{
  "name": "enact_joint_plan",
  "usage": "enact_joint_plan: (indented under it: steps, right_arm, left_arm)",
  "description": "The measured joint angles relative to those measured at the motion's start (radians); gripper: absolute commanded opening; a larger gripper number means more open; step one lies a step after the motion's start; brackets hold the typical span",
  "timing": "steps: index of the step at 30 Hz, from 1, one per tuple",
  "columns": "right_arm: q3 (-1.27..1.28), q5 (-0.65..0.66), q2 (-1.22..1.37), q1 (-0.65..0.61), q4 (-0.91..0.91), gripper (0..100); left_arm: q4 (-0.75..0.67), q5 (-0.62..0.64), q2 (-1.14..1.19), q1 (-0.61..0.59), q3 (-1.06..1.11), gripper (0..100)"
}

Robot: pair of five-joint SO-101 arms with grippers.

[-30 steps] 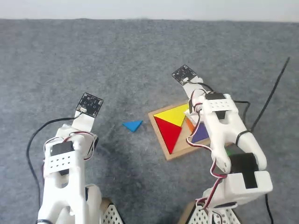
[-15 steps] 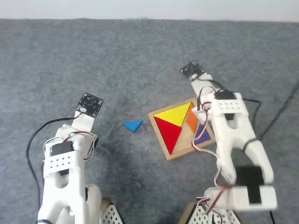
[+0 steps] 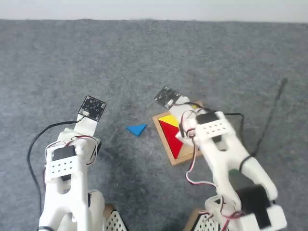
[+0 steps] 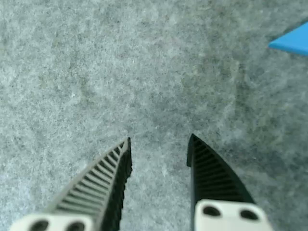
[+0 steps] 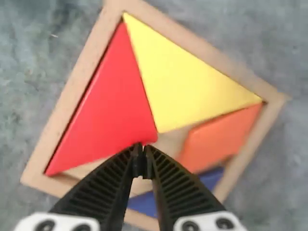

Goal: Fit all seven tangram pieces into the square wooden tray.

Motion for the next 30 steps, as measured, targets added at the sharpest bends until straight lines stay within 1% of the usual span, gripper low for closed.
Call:
enact_joint_plan:
  steps: [3,11,16,20,24,26,28,30]
  right_arm:
    - [-0.003,0.000,0.051,-0.005,-0.021,2.0]
    - [-0.032,0.000,0.078,-0.049,-0.043,2.0]
    - [-0.034,0.005,0.080,-0.044,-0.054,1.7]
    - [-0.029,0.005,-0.018,0.034,0.006,1.7]
    - [0.029,0.005,-0.207,0.078,0.074,2.3]
    - [0.078,0.005,-0.305,0.071,0.114,5.6]
    - [0.121,0.006,-0.390,0.061,0.170,12.4]
    - [0.157,0.031,-0.440,0.006,0.227,17.7]
  left_arm:
    - [0.000,0.000,0.000,0.000,0.000,18]
    - [0.000,0.000,0.000,0.000,0.000,18]
    - [0.000,0.000,0.000,0.000,0.000,18]
    - [0.000,0.000,0.000,0.000,0.000,18]
    - [0.000,0.000,0.000,0.000,0.000,18]
    - [0.000,0.000,0.000,0.000,0.000,18]
    - [0.000,0.000,0.000,0.000,0.000,18]
    - [0.000,0.000,0.000,0.000,0.000,18]
